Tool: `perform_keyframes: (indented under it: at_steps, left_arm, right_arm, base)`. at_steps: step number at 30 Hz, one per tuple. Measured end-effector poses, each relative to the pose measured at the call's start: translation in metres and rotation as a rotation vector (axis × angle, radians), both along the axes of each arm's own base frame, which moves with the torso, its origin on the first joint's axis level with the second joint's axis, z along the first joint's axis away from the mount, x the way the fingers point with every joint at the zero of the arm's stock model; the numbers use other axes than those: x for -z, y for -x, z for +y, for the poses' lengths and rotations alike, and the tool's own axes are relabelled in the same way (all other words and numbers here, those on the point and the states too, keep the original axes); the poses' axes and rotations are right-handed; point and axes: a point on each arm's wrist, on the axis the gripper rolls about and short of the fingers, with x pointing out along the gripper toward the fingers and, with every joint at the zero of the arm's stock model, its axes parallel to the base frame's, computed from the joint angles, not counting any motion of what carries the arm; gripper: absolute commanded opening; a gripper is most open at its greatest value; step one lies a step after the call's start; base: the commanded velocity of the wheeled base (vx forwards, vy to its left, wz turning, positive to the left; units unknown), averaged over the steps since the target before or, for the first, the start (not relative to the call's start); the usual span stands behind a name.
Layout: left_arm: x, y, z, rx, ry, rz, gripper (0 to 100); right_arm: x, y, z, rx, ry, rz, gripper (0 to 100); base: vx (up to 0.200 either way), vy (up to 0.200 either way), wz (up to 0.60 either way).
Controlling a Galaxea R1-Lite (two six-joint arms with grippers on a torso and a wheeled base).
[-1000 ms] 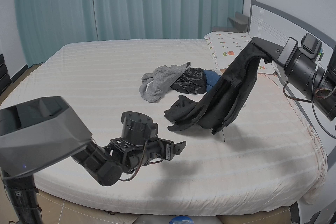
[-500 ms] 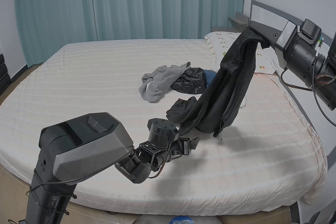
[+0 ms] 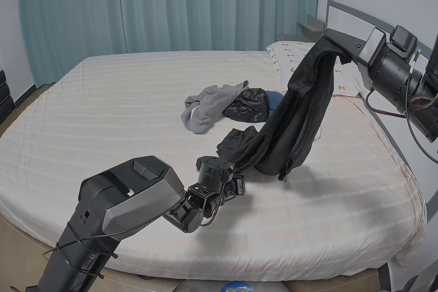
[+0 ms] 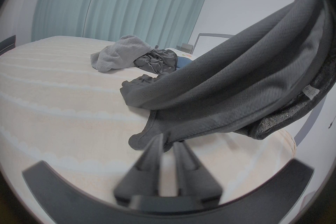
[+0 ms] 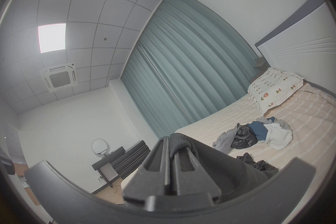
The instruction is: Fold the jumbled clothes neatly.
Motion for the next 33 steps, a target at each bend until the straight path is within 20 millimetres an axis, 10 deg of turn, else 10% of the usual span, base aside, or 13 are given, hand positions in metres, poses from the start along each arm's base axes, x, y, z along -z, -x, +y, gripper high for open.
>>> perform_keyframes:
  at_steps: [13,25,33]
  left_arm:
    - [-0.013,0.018,0.035,-0.052,-0.017,0.073,0]
    - [-0.129,0.050,0.089,-0.147,0.034,0.055,0]
    - [-0.219,0.063,0.112,-0.223,0.124,-0.027,0]
  right_arm:
    - [0.020,-0.021,-0.017,0.051,0.036,0.063,0]
    - [0.077,-0.099,-0.035,0.166,0.063,0.182,0]
    - [0.039,-0.140,-0.047,0.286,-0.025,0.038,0]
  base:
    - [0.000,0.000,0.00]
    - [0.000,0.000,0.00]
    - [0.000,0.000,0.00]
